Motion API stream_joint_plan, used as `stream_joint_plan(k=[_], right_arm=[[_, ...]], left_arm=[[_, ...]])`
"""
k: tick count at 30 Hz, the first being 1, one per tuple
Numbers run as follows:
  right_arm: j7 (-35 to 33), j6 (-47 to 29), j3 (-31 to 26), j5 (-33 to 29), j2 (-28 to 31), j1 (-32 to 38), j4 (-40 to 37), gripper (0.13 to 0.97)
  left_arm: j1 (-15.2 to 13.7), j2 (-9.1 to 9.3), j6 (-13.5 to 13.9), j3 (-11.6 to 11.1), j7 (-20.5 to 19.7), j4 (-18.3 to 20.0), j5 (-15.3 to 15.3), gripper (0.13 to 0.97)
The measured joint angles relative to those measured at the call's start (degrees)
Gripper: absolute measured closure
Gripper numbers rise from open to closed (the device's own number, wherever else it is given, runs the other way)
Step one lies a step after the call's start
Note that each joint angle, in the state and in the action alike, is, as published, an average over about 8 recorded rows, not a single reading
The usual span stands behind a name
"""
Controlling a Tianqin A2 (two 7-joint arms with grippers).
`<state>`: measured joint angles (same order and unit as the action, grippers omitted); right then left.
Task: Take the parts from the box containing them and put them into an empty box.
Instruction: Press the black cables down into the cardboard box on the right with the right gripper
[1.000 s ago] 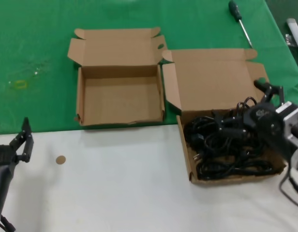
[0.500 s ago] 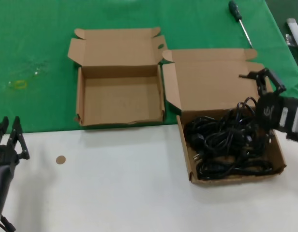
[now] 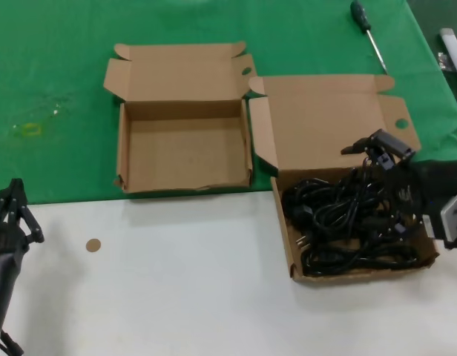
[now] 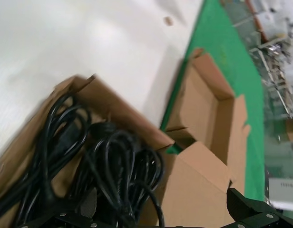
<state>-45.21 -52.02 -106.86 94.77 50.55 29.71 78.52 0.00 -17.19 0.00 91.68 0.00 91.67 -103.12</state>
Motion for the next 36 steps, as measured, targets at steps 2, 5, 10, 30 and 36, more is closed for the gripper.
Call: stream_joint_plan(k=[2, 5, 10, 30, 36], right_arm=[[-2.58, -0.40, -0.75, -0.91, -0.77, 1.12, -1.34, 0.129], [-6.34, -0.62, -1.58, -1.90, -2.18, 2.74, -3.80, 0.135], [-11.70, -0.52, -2.34, -2.73, -4.62, 5.17, -8.13, 0.149], [-13.15, -0.67, -2.04, -2.55, -5.89, 5.49, -10.97, 0.372], [-12.13, -1.32, -1.38, -1.82, -4.87, 4.45, -10.47, 0.414]], left_arm=[[0.00, 0.00, 0.00, 0.00, 0.00, 0.00, 0.00, 0.937], [0.00, 0.00, 0.00, 0.00, 0.00, 0.00, 0.01, 0.945], [0.00, 0.00, 0.00, 0.00, -0.02, 0.00, 0.00, 0.945], [0.00, 0.00, 0.00, 0.00, -0.03, 0.00, 0.02, 0.945], [0.00, 0.00, 0.00, 0.00, -0.03, 0.00, 0.02, 0.945]])
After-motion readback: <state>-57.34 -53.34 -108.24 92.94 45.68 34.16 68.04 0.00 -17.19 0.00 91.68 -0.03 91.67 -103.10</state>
